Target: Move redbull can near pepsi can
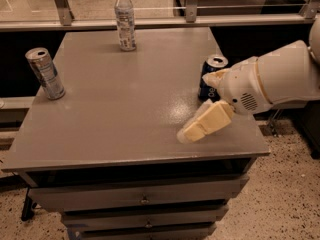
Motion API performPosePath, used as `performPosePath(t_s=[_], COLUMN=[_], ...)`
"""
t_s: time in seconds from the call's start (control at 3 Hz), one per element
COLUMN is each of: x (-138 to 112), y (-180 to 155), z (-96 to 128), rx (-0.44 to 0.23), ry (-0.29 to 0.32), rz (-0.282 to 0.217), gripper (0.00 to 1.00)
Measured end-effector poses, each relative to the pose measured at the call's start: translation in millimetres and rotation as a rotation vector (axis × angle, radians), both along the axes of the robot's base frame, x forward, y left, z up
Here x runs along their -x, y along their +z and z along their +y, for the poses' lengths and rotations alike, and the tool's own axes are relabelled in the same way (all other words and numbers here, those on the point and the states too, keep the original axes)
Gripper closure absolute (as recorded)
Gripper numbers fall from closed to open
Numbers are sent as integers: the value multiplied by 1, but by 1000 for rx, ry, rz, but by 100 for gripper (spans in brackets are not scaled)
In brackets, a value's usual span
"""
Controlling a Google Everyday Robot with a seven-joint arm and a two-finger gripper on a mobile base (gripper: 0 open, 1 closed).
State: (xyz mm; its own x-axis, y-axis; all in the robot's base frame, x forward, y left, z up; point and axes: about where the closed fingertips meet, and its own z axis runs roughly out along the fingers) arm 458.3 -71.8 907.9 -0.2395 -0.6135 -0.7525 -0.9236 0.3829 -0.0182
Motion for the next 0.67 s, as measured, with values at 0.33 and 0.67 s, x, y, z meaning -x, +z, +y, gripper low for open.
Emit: performPosePath(t_s=[0.33,0.67], x=[2,-4], y=[-7,3], z=[46,100], rx=[-159,-312], ry=[26,74], rz=[20,14], gripper=[0,0])
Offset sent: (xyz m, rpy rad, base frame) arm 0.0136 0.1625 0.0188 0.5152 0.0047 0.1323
